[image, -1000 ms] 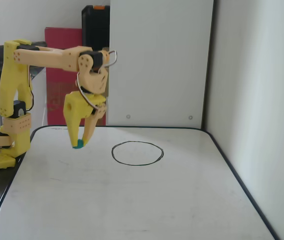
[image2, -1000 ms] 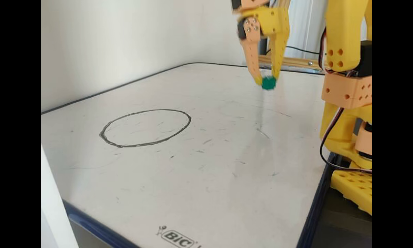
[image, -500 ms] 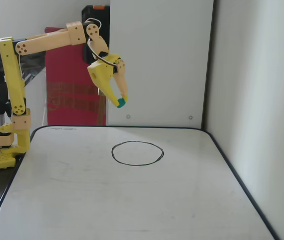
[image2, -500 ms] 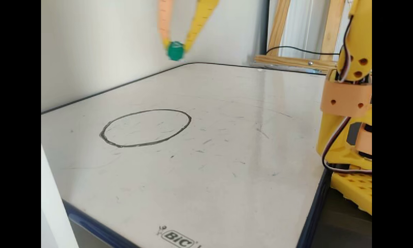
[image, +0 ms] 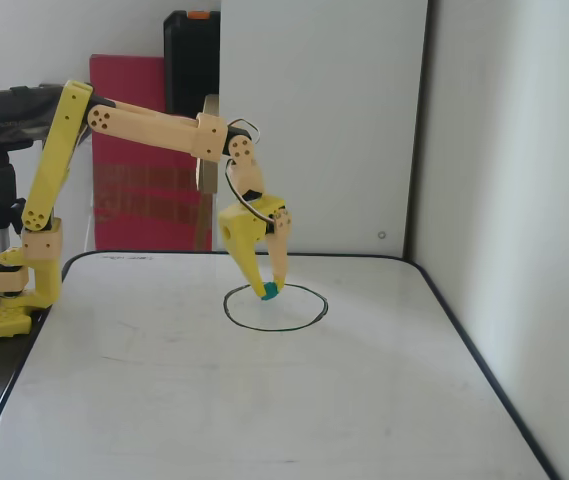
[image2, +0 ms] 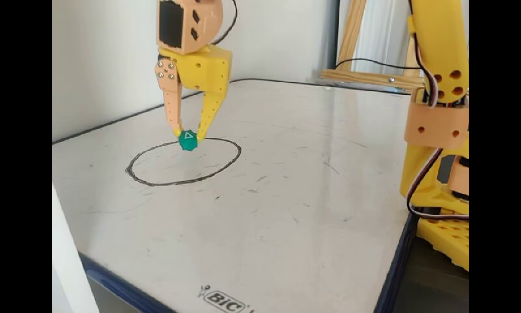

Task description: Grasp a green cube and put it in the black circle

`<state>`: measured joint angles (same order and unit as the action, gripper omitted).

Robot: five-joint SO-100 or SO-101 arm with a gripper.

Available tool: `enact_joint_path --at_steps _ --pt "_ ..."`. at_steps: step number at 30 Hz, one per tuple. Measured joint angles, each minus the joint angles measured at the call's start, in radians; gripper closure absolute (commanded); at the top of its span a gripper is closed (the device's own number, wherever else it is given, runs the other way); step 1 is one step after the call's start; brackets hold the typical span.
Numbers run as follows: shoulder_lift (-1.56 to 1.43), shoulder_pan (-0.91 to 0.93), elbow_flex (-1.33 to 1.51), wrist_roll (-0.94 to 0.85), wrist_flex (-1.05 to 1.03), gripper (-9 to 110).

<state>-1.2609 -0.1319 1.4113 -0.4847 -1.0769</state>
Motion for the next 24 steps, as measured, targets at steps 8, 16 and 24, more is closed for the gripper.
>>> enact_joint_path --at_steps 8,16,24 --pt "0.031 0.014 0.000 -0.009 0.017 88" --pt "0.000 0.011 -0.012 0.006 -0.034 80" --pt "-0.931 0.118 0.528 0.207 -0.156 98"
